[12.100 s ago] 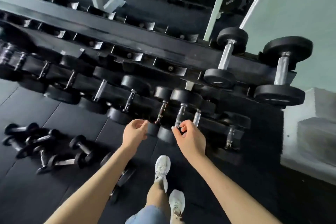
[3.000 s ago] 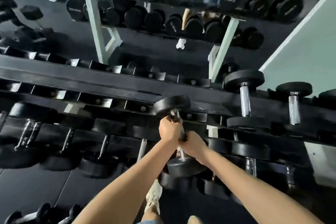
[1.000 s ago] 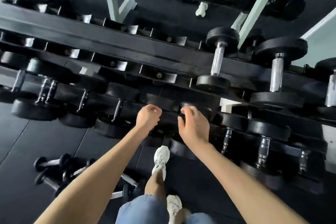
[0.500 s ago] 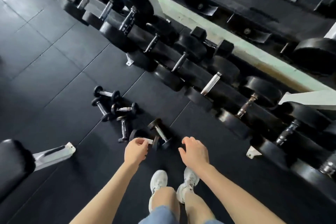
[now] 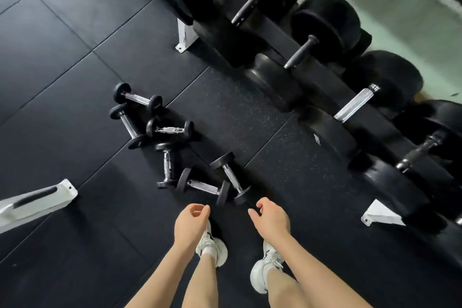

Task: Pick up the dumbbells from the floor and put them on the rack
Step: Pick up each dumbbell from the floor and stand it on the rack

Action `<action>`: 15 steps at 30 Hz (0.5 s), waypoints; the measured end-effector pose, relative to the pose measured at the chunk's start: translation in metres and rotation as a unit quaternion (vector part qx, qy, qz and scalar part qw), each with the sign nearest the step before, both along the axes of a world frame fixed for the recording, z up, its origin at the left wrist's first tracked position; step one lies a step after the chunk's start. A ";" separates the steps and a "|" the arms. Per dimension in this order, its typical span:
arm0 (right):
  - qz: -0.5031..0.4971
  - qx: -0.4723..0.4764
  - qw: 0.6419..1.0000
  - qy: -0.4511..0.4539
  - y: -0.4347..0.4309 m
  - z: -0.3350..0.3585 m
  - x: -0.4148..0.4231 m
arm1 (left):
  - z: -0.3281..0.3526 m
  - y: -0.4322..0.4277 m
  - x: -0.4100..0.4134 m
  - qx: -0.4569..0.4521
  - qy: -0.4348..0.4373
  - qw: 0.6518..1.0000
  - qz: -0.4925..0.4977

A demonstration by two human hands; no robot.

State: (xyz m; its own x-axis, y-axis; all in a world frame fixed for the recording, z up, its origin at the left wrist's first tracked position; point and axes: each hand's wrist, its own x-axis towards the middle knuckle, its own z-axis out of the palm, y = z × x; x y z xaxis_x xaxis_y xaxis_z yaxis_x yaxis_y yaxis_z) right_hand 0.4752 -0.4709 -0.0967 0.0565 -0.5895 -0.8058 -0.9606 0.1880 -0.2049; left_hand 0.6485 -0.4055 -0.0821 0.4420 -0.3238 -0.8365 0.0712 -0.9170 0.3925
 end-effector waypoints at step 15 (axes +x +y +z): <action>-0.016 0.103 0.995 -0.002 -0.070 -0.298 0.044 | -0.308 -0.069 0.004 0.017 0.019 0.999 -0.033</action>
State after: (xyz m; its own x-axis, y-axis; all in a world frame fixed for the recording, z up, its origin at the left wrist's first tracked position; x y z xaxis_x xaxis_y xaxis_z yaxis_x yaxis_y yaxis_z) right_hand 0.5188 -0.5405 -0.3945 0.0442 -0.4134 -0.9095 -0.9524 0.2575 -0.1634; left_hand 0.6530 -0.4741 -0.3899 0.3873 -0.3224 -0.8638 0.0240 -0.9330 0.3590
